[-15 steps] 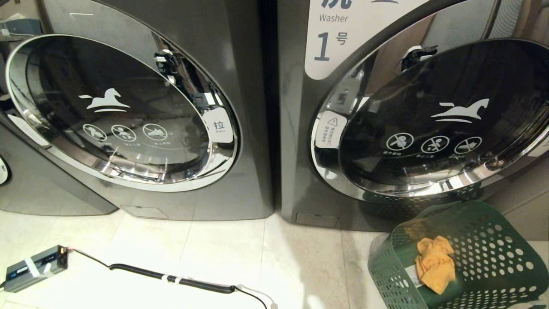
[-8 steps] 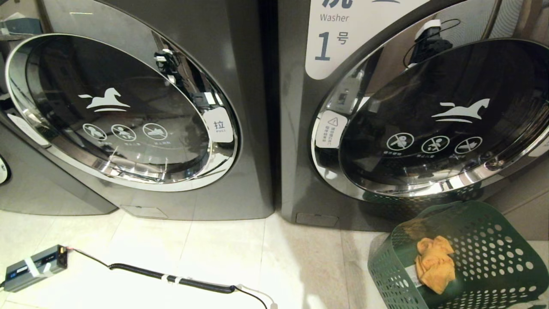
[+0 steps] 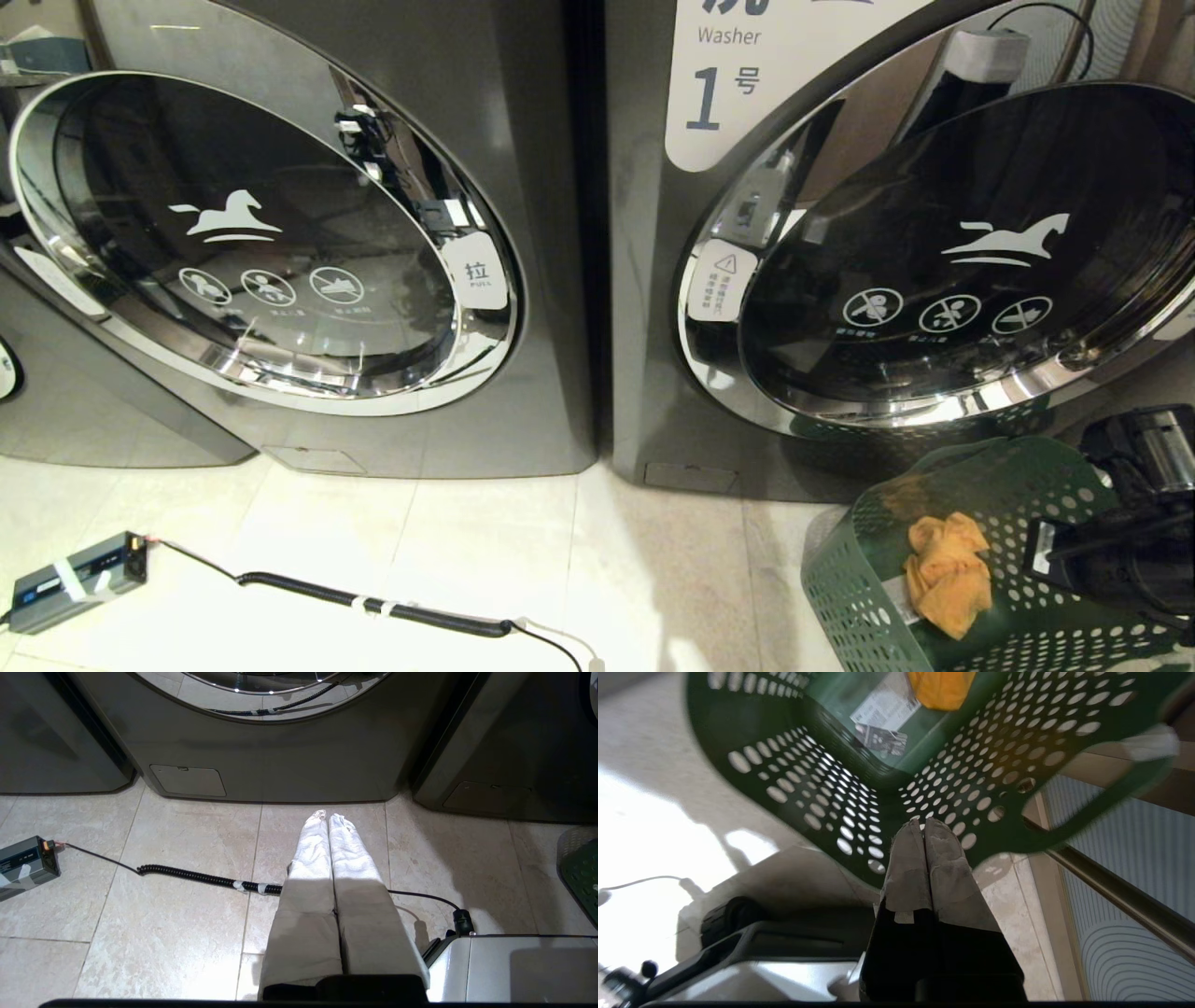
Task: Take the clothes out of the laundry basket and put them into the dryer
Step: Take the clothes out of the basket
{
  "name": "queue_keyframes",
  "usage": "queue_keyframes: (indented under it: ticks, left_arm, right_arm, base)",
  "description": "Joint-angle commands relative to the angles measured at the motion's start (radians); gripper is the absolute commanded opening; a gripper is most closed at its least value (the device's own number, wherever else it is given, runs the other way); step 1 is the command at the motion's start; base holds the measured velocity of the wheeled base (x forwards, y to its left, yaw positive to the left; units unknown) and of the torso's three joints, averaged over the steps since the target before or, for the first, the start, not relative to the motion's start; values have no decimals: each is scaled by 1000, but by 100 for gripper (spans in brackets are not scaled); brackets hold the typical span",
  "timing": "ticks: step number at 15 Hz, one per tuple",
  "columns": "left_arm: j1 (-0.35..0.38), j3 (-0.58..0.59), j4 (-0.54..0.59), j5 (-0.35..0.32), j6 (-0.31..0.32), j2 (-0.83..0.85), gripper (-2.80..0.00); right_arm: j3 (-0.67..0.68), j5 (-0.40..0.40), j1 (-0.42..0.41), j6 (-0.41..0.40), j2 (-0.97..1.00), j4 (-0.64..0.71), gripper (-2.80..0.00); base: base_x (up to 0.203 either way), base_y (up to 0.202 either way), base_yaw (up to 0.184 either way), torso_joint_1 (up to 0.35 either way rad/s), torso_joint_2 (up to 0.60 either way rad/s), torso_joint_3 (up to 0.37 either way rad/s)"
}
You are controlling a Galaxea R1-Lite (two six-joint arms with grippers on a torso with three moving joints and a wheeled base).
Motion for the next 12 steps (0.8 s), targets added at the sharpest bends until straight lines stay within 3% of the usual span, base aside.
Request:
queue_keyframes:
  ticks: [1, 2, 5, 12]
  left_arm:
    - [0, 0, 0, 0, 0, 0, -280]
    - [2, 0, 0, 0, 0, 0, -280]
    - [0, 0, 0, 0, 0, 0, -280]
    - [2, 0, 0, 1, 0, 0, -280]
  right_arm:
    - [-45, -2, -31, 1, 189, -10, -280]
    - [-74, -2, -78, -16, 242, -15, -280]
    - [-164, 10, -261, -197, 358, -23, -280]
    - [-365, 137, -380, -235, 622, -36, -280]
  base:
    - [0, 0, 0, 0, 0, 0]
    - [0, 0, 0, 0, 0, 0]
    - [0, 0, 0, 0, 0, 0]
    - [0, 0, 0, 0, 0, 0]
